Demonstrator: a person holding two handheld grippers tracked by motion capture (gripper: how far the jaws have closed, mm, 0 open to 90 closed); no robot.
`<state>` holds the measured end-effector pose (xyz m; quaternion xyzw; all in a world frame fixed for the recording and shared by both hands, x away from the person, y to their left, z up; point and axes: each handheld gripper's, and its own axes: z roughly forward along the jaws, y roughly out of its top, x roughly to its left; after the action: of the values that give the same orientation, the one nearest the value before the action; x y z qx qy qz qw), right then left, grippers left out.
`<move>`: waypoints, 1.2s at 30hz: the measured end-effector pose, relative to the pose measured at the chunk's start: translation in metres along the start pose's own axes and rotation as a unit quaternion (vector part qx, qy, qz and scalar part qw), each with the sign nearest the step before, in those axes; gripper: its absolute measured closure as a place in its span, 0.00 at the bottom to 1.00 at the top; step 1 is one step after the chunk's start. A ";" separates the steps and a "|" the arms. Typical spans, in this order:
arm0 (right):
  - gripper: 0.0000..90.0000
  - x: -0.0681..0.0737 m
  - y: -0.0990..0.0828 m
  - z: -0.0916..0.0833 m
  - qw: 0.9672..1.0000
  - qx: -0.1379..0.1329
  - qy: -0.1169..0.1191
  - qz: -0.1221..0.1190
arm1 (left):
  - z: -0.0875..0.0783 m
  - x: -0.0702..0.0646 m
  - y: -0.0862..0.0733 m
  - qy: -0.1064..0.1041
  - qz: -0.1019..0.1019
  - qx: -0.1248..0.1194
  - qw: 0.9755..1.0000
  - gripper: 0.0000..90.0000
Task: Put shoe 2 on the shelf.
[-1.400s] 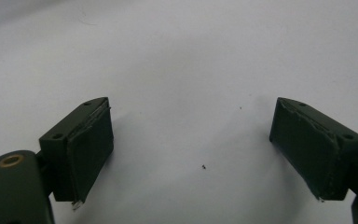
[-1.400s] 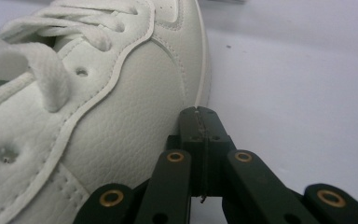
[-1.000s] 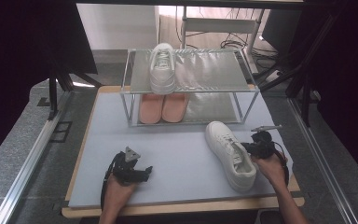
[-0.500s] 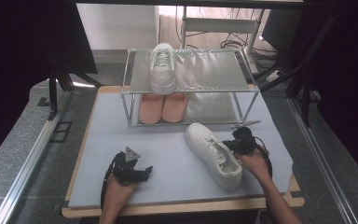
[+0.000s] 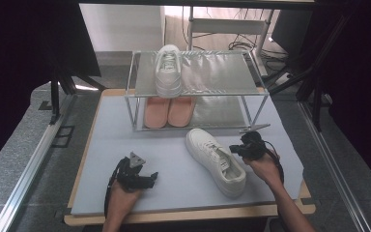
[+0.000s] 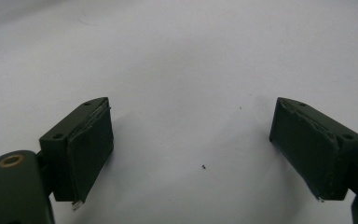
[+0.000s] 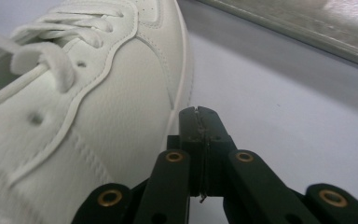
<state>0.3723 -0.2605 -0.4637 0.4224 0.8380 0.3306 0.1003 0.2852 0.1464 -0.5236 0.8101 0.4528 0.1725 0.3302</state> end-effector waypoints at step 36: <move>0.66 0.028 -0.014 -0.038 0.998 0.040 0.050 -0.014 | 0.000 0.000 0.000 0.000 0.000 -0.001 1.000 0.15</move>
<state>0.3288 -0.2631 -0.4409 0.3976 0.8601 0.3162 0.0461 0.2853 0.1463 -0.5238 0.8097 0.4530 0.1728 0.3307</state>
